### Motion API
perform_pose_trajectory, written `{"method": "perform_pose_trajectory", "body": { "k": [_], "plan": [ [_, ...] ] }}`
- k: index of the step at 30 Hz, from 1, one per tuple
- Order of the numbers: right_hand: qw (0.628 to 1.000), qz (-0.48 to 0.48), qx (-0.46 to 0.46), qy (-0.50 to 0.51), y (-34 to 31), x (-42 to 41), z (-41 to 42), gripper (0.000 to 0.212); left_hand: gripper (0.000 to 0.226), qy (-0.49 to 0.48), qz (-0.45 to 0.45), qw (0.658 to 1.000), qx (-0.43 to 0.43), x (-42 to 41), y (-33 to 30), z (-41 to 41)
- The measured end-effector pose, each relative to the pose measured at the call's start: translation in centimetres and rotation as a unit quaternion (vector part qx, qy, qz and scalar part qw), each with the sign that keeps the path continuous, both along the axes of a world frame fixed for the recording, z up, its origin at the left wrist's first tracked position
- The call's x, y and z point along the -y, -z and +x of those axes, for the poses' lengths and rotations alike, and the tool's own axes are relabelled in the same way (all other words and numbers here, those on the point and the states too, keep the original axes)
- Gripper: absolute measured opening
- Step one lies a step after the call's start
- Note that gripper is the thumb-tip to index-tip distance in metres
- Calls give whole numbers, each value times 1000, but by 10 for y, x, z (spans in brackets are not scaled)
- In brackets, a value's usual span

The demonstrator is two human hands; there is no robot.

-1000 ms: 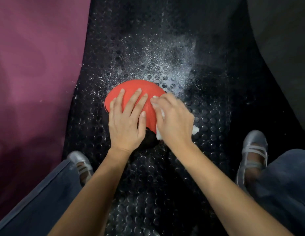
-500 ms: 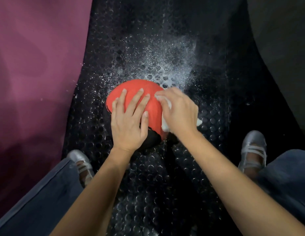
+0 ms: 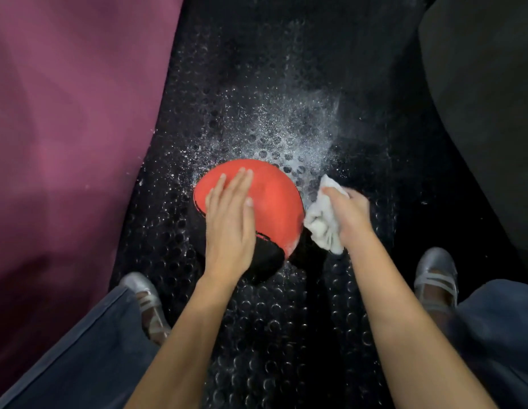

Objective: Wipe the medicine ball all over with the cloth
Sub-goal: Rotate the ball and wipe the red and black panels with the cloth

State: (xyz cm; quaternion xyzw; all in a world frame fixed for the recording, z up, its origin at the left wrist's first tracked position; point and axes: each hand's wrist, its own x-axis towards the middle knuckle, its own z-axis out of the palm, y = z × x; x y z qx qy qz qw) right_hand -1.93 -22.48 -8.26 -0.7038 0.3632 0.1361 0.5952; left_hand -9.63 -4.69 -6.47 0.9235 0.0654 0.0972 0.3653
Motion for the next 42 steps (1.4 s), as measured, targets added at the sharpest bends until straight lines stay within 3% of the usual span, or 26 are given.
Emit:
{"method": "perform_pose_trajectory", "body": {
  "k": [1, 3, 4, 5, 7, 9, 11, 15, 17, 19, 21, 25, 30, 34, 37, 40, 42],
  "plan": [
    [997, 28, -70, 5, 1, 10, -6, 14, 43, -44, -50, 998, 14, -3, -4, -1],
    [956, 211, -186, -86, 10, 26, -17, 20, 49, -146, -114, 983, 7, -11, -9, -3],
    [934, 271, -186, -143, 20, 32, -23, 25, 56, -183, -141, 972, -28, -14, -10, -5],
    [937, 281, -140, -152, 29, 38, -29, 25, 65, -206, -167, 961, -74, -17, -9, -7],
    [949, 289, -103, -66, 41, 38, -25, 25, 85, -226, -206, 942, -142, -23, -2, -14],
    [926, 361, -102, 42, 49, 25, -20, 34, 106, -237, -246, 926, -163, -26, 2, -21],
    [914, 400, -61, 43, 45, 10, -15, 40, 115, -252, -287, 909, -167, -28, 5, -27],
    [945, 324, -41, 15, 62, 0, 5, 60, 132, -255, -328, 890, -188, -38, 21, -45],
    [948, 313, -60, -8, 71, -2, 14, 49, 134, -247, -365, 874, -203, -38, 30, -51],
    [943, 320, -80, -30, 76, -7, 22, 26, 114, -247, -409, 857, -193, -33, 36, -52],
    [940, 323, -96, -60, 81, -10, 25, 29, 104, -245, -429, 851, -180, -29, 38, -52],
    [933, 340, -97, -64, 79, -13, 17, 23, 110, -256, -442, 838, -190, -37, 41, -57],
    [930, 354, -89, -47, 53, 5, -6, 53, 98, -208, -476, 829, -208, -40, 41, -59],
    [947, 312, -77, -2, 23, 28, -18, 57, 77, -189, -483, 793, -318, -30, 27, -36],
    [945, 306, -107, 30, 7, 39, -29, 35, 108, -173, -464, 753, -433, -28, 21, -5],
    [984, 145, -98, -21, -5, 36, -36, 22, 130, -153, -399, 761, -488, -28, 15, 28],
    [995, 74, -64, -35, -14, 24, -30, 24, 116, -166, -362, 777, -487, -26, 10, 48]
  ]
}}
